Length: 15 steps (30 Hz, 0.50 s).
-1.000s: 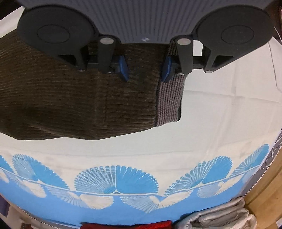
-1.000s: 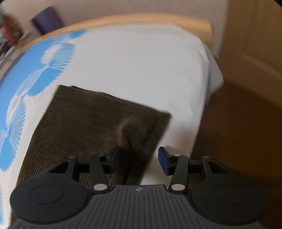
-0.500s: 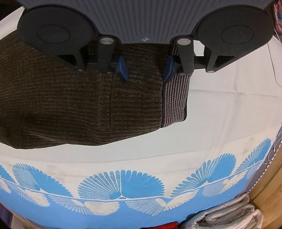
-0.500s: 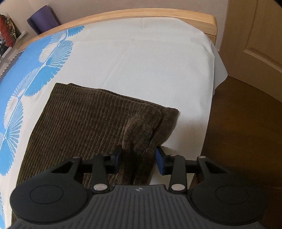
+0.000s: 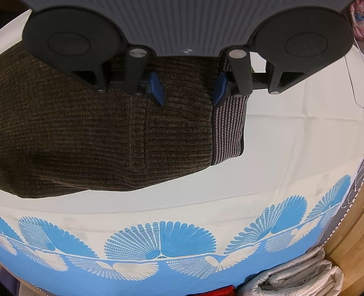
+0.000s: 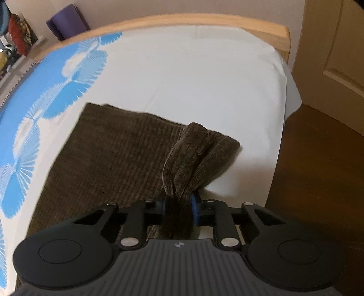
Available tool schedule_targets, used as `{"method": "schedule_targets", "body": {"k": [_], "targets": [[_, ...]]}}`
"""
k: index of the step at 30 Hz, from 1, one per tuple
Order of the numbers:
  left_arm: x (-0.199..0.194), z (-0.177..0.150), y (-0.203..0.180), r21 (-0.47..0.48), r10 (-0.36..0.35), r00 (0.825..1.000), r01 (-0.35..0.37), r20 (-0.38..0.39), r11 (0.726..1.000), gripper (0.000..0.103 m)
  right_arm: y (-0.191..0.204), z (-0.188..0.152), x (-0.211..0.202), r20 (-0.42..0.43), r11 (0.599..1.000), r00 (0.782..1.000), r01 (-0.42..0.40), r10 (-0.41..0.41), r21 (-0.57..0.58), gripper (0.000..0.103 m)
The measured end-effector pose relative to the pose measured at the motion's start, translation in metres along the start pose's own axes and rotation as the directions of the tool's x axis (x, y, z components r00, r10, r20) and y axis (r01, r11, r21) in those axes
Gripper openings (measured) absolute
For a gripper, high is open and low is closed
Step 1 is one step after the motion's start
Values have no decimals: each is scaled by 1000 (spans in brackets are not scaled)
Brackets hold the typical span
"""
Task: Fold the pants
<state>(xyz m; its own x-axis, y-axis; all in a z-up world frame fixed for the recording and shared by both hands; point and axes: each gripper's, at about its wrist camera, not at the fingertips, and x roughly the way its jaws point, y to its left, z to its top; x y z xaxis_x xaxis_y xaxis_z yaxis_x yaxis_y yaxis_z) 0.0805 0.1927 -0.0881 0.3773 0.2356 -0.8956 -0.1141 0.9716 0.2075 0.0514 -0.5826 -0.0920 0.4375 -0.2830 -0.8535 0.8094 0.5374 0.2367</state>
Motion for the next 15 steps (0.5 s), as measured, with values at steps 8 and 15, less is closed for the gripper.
{"method": "schedule_targets", "body": {"k": [8, 15], "targets": [[0, -1, 0, 5, 0, 1000, 0, 3, 1000, 52, 27, -6, -53, 179, 984, 975, -107, 131, -141, 19], [-3, -3, 0, 1, -5, 1000, 5, 7, 1000, 52, 80, -27, -100, 302, 918, 925, -104, 231, -383, 18]]}}
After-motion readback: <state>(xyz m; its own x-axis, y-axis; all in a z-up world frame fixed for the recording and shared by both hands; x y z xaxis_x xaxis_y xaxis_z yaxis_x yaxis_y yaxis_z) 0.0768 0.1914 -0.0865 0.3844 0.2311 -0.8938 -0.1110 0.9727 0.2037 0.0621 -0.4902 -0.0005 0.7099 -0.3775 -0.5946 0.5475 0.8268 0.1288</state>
